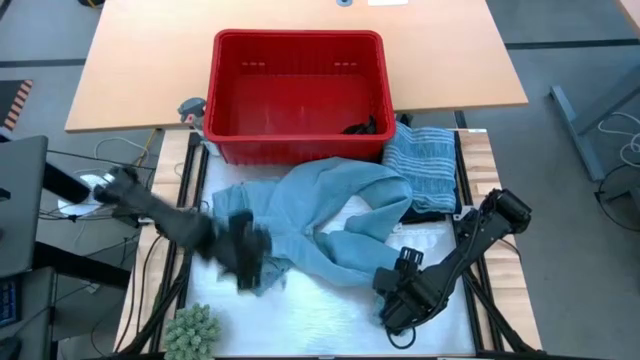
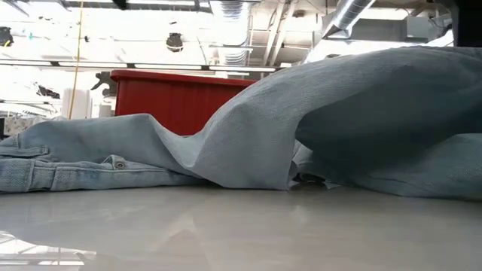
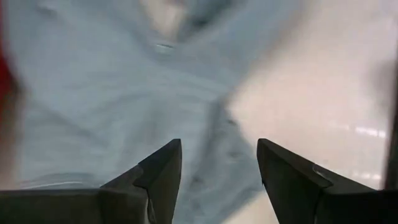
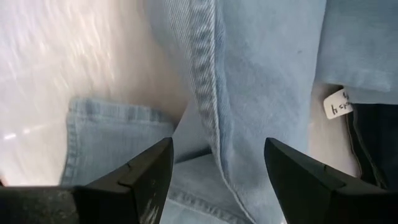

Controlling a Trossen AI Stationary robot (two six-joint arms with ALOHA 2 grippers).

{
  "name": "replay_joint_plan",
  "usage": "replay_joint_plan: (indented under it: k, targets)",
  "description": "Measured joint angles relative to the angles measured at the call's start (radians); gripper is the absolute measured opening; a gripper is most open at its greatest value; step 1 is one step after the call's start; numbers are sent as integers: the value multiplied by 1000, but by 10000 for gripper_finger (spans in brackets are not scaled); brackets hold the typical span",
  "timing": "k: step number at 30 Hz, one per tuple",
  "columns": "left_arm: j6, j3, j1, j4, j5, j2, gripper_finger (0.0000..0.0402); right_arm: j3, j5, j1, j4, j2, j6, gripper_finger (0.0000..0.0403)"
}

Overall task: Fold Laundry from Bin
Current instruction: Fold the light blue pants

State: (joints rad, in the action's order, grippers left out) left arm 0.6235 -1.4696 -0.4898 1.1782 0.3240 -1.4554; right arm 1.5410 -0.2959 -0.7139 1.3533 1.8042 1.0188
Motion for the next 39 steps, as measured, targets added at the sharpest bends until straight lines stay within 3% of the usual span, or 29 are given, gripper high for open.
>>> replay_joint_plan:
  k: [5,13,39]
  targets:
    - [110,5,-223,-76,106,-195,196,0,-22,1,-10,0,3,278]
    - [166,5,-263,-152,149,-446,196,0,-22,1,-12,0,-1,278]
    - [358,231,-255,-288,43,-488,195,0,-21,-6,-60,0,2,278]
